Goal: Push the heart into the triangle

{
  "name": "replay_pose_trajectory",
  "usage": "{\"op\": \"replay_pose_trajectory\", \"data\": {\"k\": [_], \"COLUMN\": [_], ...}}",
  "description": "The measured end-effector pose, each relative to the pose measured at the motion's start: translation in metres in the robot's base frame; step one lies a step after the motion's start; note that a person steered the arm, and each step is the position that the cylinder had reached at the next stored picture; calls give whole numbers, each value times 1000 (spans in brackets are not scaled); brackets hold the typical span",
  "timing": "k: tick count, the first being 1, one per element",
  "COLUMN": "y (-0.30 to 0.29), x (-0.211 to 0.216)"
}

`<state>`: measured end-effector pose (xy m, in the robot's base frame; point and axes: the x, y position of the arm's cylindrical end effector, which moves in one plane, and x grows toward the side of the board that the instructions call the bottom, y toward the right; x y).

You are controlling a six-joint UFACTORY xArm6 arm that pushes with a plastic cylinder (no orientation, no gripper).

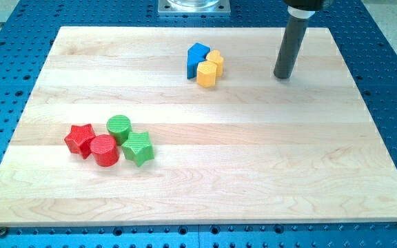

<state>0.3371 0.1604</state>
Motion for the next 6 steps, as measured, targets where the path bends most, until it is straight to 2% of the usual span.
{"op": "replay_pose_trajectory", "data": {"k": [2, 3, 4, 6], "y": [-28, -60, -95, -133], "x": [-53, -48, -20, -49]}}
